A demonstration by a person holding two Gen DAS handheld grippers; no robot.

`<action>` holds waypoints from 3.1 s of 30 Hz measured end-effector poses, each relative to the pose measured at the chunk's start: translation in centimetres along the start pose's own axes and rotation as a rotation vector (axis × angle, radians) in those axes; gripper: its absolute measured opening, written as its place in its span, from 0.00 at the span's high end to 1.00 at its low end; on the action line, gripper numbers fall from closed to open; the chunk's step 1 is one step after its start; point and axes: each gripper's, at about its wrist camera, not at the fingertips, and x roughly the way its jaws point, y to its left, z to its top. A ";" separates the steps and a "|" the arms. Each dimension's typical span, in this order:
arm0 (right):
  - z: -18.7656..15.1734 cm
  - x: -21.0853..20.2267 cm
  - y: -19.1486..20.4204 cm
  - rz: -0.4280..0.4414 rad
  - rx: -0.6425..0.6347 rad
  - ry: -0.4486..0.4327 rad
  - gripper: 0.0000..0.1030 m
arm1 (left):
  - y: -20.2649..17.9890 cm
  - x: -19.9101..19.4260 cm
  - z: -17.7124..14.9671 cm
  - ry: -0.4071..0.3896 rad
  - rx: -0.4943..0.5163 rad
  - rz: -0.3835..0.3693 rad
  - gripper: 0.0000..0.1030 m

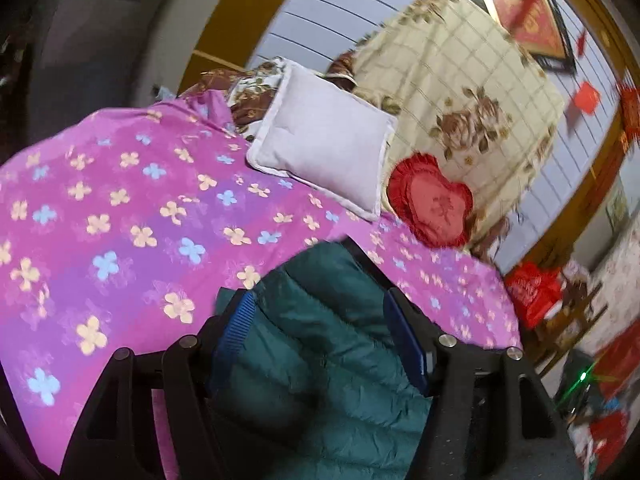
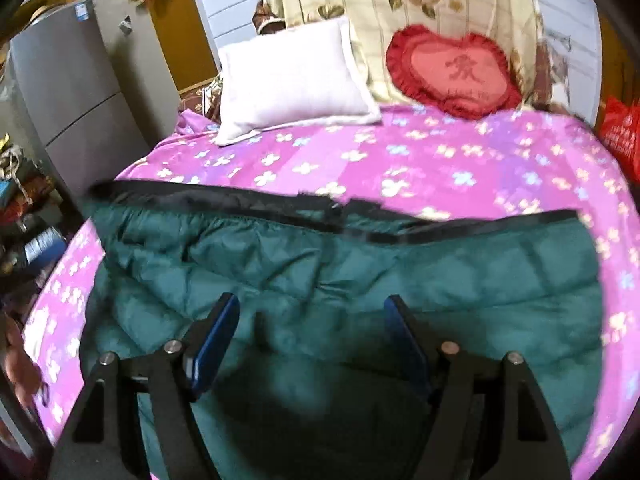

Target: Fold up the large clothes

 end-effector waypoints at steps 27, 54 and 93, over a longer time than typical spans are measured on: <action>0.0 6.0 -12.7 -0.169 0.205 0.083 0.13 | -0.3 14.0 -2.3 0.316 0.158 0.253 0.27; -4.6 -1.8 -12.7 -0.153 0.234 0.048 0.11 | -0.7 14.9 -2.8 0.303 0.220 0.292 0.25; -8.5 -7.8 -10.4 -0.157 0.241 -0.015 0.00 | 0.0 3.0 -4.7 0.197 0.232 0.192 0.25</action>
